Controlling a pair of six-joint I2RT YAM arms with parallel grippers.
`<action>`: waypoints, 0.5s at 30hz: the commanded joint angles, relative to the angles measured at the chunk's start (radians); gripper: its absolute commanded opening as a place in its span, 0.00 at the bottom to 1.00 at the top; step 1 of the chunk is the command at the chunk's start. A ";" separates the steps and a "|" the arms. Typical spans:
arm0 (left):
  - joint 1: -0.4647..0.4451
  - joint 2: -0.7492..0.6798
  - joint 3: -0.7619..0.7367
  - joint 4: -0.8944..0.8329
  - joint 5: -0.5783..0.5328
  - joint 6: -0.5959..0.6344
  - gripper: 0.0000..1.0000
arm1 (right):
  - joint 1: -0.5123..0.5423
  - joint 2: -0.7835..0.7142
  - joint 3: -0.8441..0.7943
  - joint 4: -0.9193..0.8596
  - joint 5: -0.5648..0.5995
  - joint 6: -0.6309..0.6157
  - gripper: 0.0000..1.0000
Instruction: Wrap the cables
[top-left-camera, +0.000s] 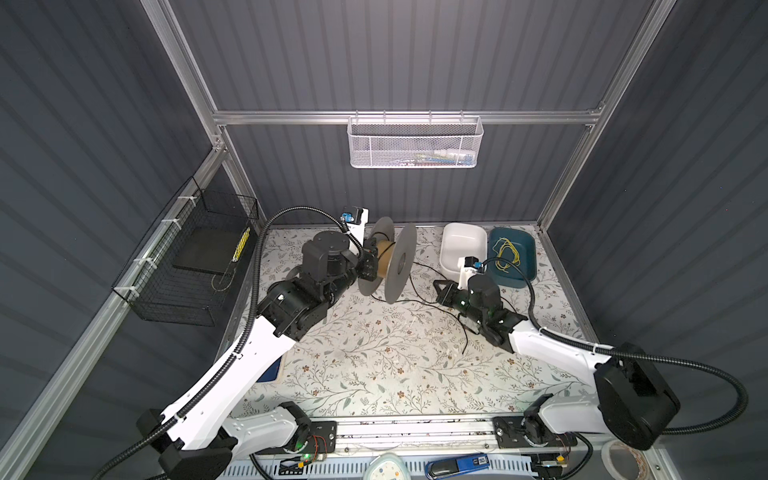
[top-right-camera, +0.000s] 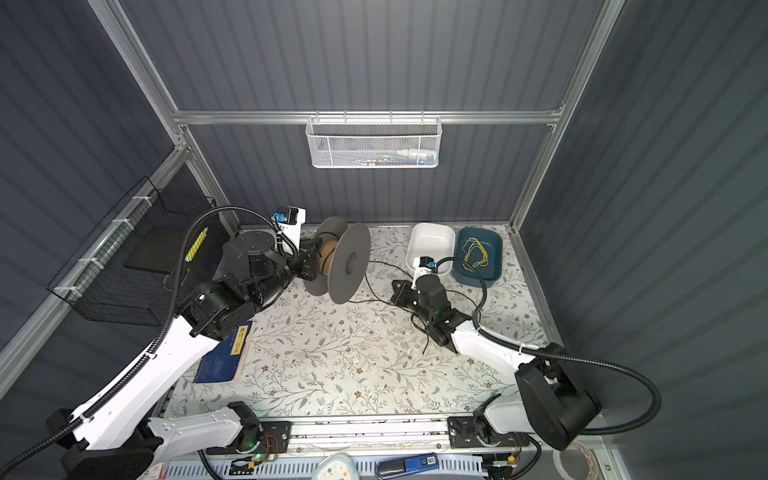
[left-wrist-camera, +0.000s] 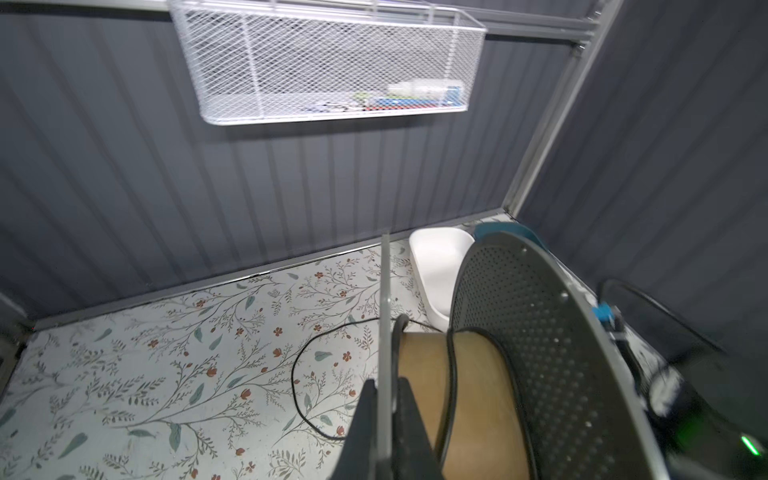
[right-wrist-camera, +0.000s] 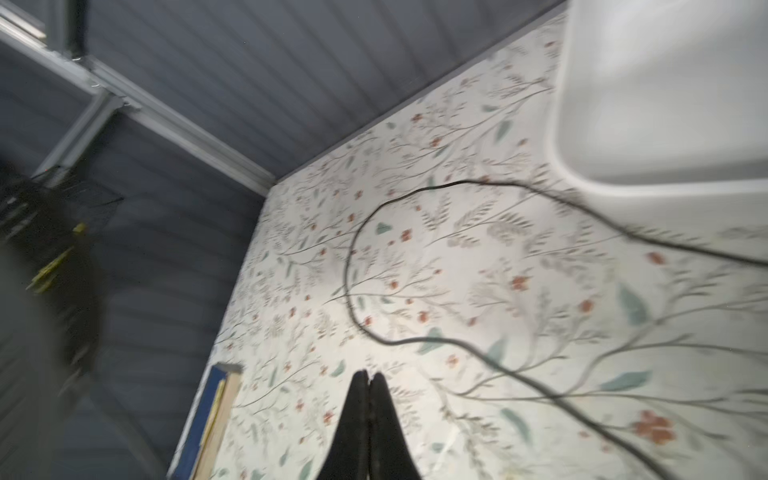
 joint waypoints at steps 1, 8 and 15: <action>0.009 0.042 -0.030 0.227 -0.229 -0.121 0.00 | 0.107 -0.054 0.001 0.078 0.115 0.035 0.00; 0.010 0.180 0.001 0.202 -0.414 -0.084 0.00 | 0.269 -0.167 0.063 0.005 0.225 -0.093 0.00; 0.004 0.237 -0.137 0.048 -0.407 -0.078 0.00 | 0.218 -0.218 0.344 -0.225 0.171 -0.308 0.07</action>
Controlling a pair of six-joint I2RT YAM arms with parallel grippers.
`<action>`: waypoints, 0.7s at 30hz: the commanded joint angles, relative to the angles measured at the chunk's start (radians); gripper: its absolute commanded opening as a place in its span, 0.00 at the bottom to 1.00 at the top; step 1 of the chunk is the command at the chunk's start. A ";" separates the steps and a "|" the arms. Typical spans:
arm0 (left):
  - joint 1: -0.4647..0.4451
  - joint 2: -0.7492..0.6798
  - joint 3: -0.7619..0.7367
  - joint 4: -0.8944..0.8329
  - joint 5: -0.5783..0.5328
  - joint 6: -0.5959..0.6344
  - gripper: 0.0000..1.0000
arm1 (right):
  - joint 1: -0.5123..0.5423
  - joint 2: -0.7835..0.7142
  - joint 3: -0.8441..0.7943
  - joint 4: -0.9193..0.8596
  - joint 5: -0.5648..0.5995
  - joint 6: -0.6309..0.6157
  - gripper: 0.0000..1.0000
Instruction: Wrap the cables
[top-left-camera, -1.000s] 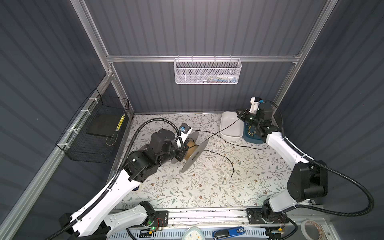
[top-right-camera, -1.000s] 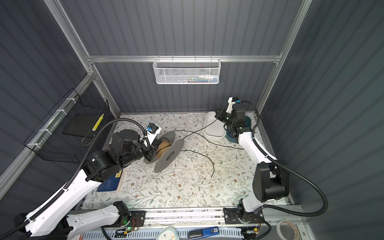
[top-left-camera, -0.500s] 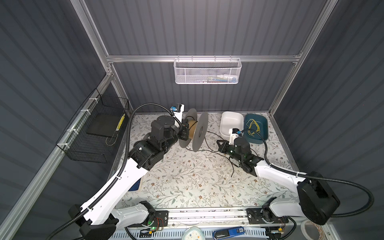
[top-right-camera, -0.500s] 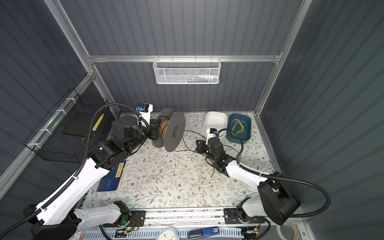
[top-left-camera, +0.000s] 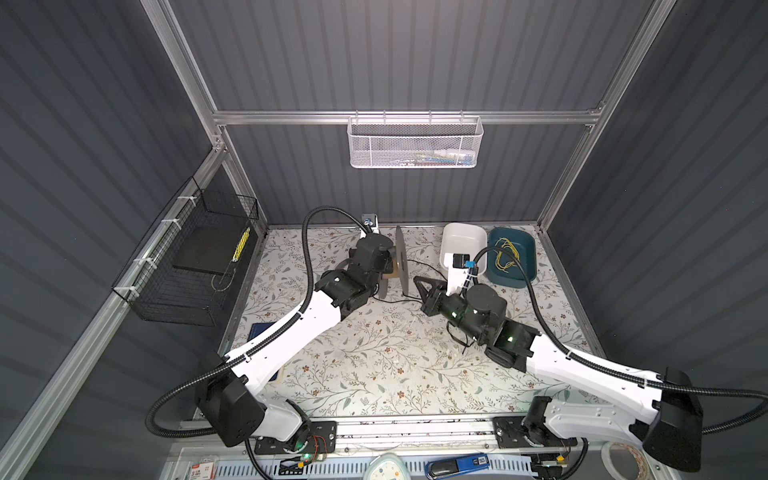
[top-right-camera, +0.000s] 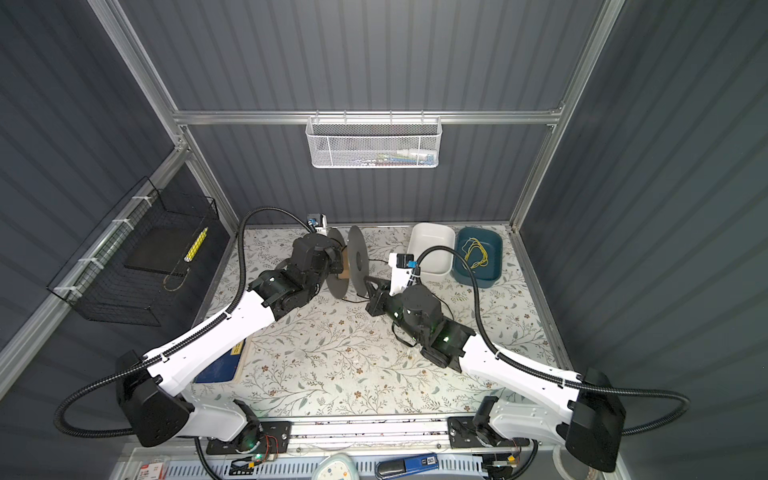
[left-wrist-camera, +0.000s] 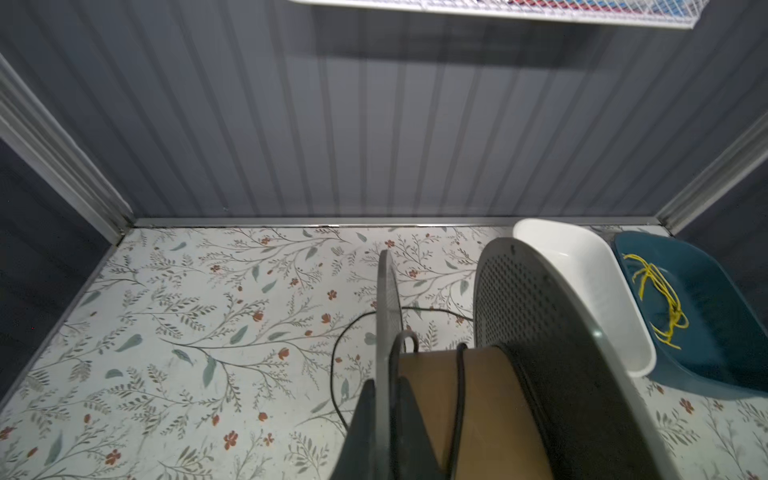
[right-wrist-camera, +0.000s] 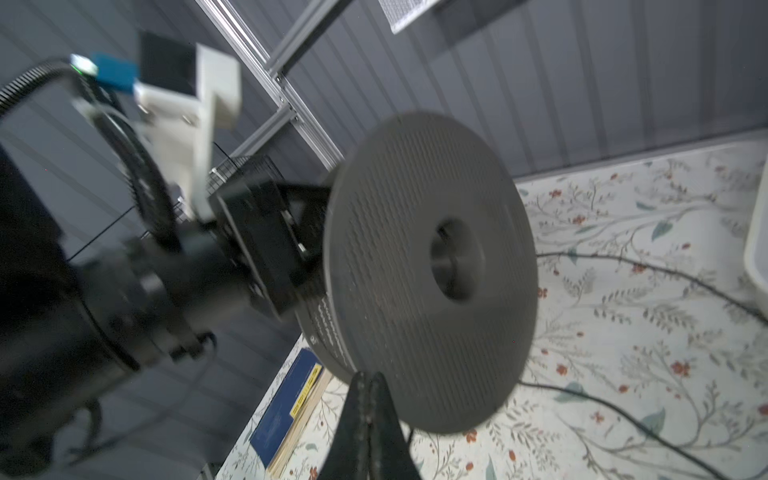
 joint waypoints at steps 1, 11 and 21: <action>0.031 -0.016 -0.102 -0.075 -0.146 0.060 0.00 | -0.064 -0.032 0.166 -0.070 -0.057 -0.110 0.10; -0.018 -0.041 -0.241 -0.241 -0.226 0.002 0.00 | -0.225 0.085 0.431 -0.138 -0.270 -0.098 0.36; -0.022 -0.014 -0.158 -0.228 -0.409 -0.021 0.00 | -0.258 -0.019 0.094 0.135 -0.327 0.177 0.43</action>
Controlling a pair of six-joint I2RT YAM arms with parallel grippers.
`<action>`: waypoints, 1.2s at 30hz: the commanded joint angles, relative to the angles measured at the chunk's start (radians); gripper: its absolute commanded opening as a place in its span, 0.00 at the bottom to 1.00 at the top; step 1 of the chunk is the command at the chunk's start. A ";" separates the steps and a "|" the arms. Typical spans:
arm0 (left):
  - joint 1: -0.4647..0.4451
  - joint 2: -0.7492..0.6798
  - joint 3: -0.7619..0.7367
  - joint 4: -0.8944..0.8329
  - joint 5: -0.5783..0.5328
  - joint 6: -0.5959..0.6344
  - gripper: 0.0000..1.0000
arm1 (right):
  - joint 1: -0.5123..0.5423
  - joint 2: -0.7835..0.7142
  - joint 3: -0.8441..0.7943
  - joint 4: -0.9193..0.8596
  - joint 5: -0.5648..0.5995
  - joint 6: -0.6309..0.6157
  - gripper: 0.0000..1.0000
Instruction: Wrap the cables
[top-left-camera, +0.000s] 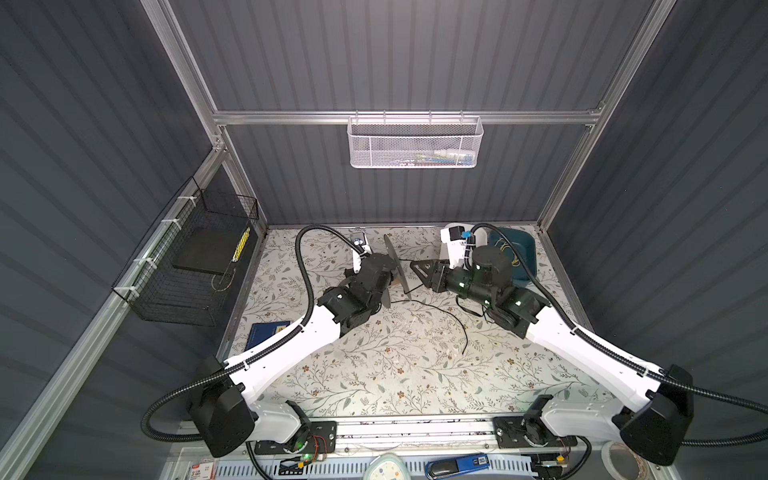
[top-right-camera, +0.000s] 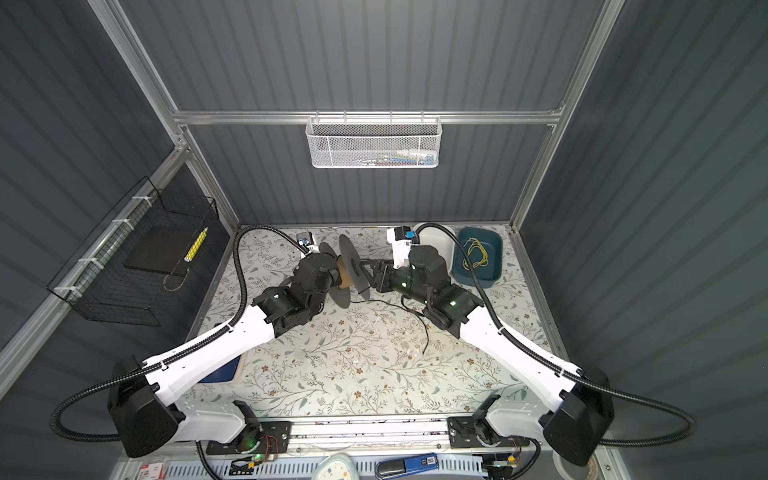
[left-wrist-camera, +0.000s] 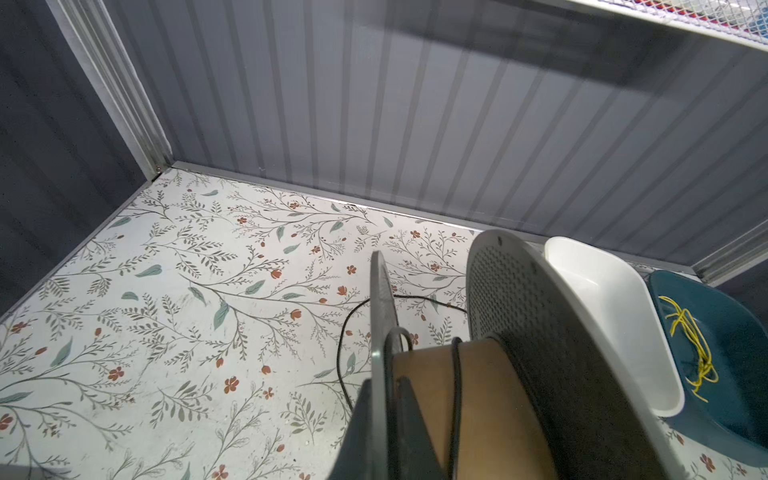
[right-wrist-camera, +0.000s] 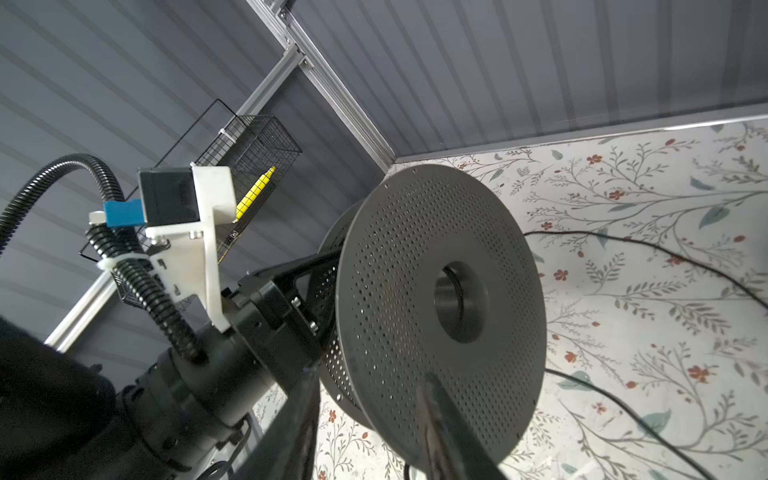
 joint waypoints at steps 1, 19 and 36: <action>0.025 0.056 0.005 -0.239 -0.242 0.189 0.00 | -0.039 -0.090 -0.098 0.362 0.074 0.131 0.43; 0.009 0.249 -0.012 -0.095 -0.274 0.339 0.00 | -0.150 -0.187 -0.270 0.426 0.168 0.132 0.57; 0.015 0.143 -0.110 -0.098 -0.230 0.407 0.00 | -0.480 -0.184 0.286 -0.108 -0.095 -0.020 0.51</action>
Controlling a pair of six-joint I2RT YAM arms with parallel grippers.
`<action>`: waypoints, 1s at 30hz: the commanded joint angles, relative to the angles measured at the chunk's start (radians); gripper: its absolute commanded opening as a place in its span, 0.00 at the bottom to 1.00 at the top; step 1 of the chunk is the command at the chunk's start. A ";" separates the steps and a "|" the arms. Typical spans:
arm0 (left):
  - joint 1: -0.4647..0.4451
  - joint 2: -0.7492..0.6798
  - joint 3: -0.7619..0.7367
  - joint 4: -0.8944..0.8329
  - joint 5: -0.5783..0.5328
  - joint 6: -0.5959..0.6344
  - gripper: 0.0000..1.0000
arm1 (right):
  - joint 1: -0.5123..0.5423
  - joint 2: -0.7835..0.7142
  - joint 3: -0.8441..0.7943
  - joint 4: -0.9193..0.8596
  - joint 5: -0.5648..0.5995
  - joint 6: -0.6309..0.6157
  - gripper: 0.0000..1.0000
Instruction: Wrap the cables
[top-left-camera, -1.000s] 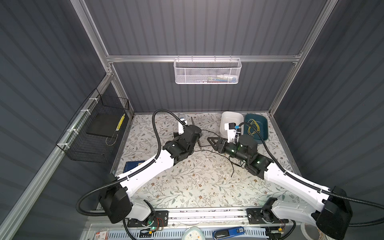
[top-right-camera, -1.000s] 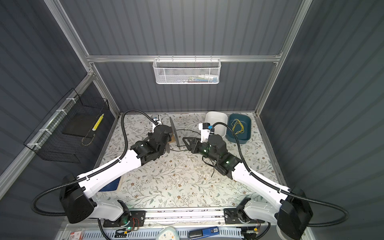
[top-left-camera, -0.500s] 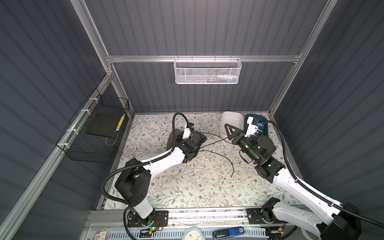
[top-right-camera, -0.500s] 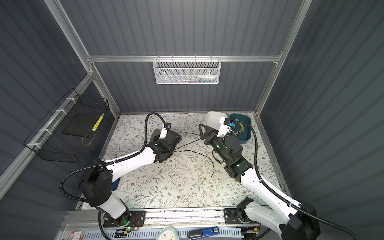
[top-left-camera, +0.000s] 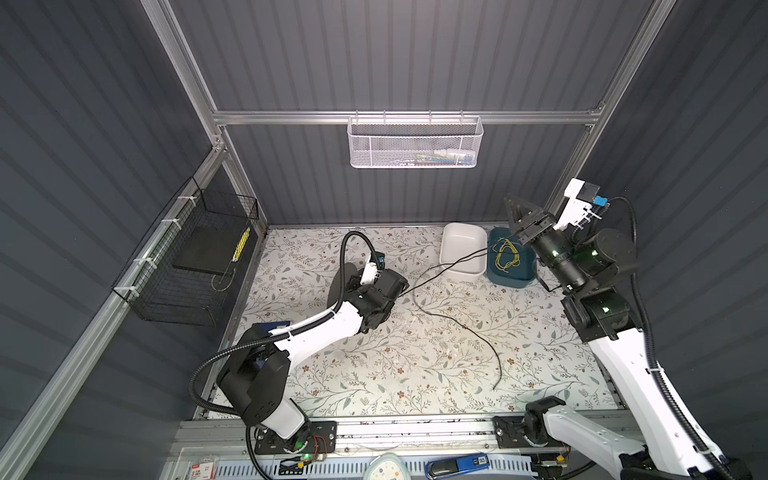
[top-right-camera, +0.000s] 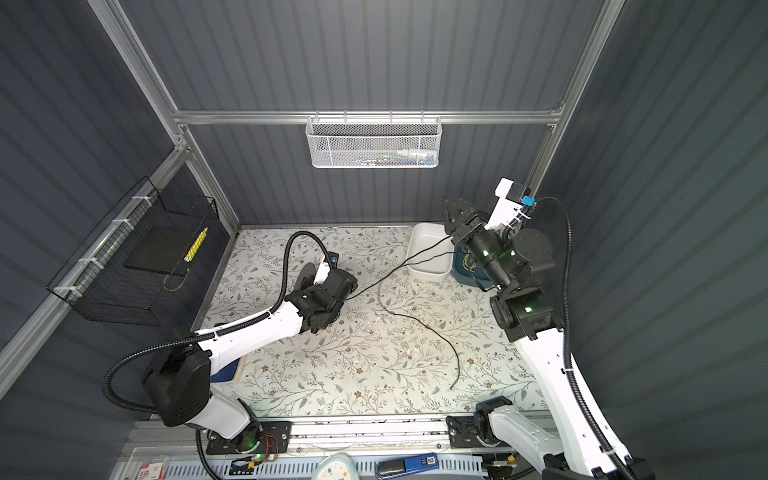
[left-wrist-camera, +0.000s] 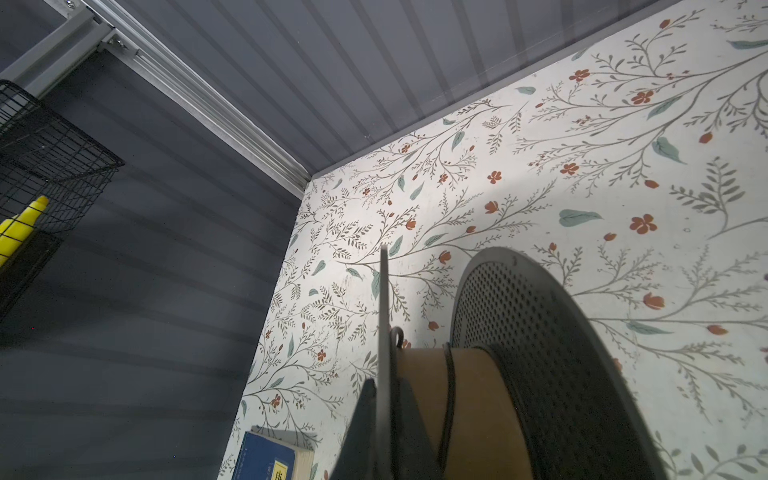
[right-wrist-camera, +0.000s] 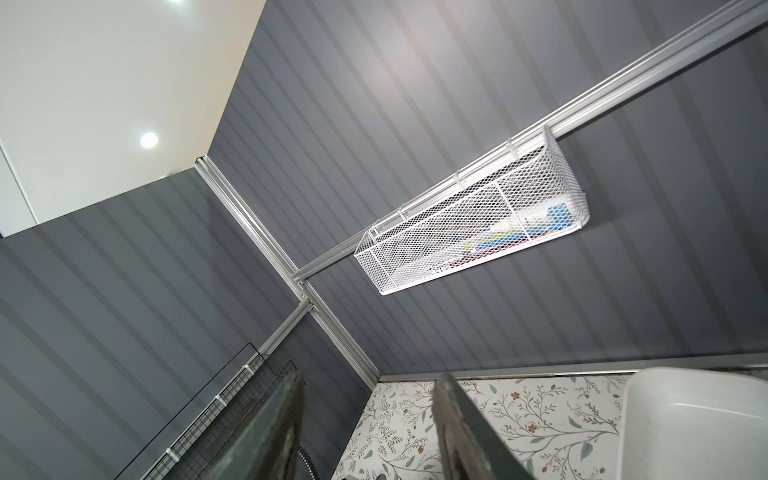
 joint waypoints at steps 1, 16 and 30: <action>0.002 -0.050 -0.022 -0.027 0.016 0.028 0.00 | -0.041 0.038 0.080 -0.116 -0.066 -0.045 0.50; -0.011 -0.236 -0.032 -0.149 0.231 0.121 0.00 | -0.105 0.345 0.433 -0.176 -0.152 -0.036 0.00; -0.142 -0.513 0.040 -0.370 0.479 0.234 0.00 | -0.105 0.926 1.056 -0.412 0.070 -0.171 0.00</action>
